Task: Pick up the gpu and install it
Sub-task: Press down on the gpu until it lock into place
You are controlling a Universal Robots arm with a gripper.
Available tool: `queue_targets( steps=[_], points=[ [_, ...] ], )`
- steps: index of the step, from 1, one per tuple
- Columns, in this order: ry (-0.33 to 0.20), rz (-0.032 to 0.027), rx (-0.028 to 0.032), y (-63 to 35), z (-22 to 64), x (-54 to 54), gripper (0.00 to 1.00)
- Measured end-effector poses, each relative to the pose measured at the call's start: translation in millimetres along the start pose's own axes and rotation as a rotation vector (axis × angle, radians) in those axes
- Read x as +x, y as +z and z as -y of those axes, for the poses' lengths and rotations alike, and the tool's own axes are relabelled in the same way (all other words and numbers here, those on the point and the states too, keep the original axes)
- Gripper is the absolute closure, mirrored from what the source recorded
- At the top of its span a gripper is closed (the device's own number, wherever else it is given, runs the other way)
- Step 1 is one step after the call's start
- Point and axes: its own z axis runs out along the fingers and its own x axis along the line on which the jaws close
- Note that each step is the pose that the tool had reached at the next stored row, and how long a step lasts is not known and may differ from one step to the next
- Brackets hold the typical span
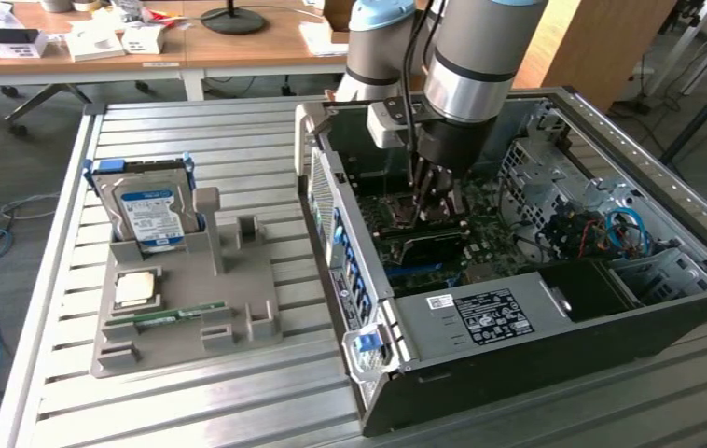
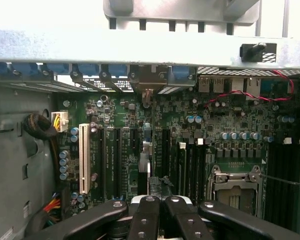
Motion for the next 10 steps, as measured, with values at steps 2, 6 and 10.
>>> queue_targets(
  steps=[2,6,10],
  points=[
    [0.000,-0.0001,-0.0001,2.5,0.0,0.1,0.89],
    [0.000,-0.0004,-0.0002,2.5,0.0,0.2,0.89],
    [0.000,-0.0004,-0.0002,2.5,0.0,0.2,0.89]
  ],
)
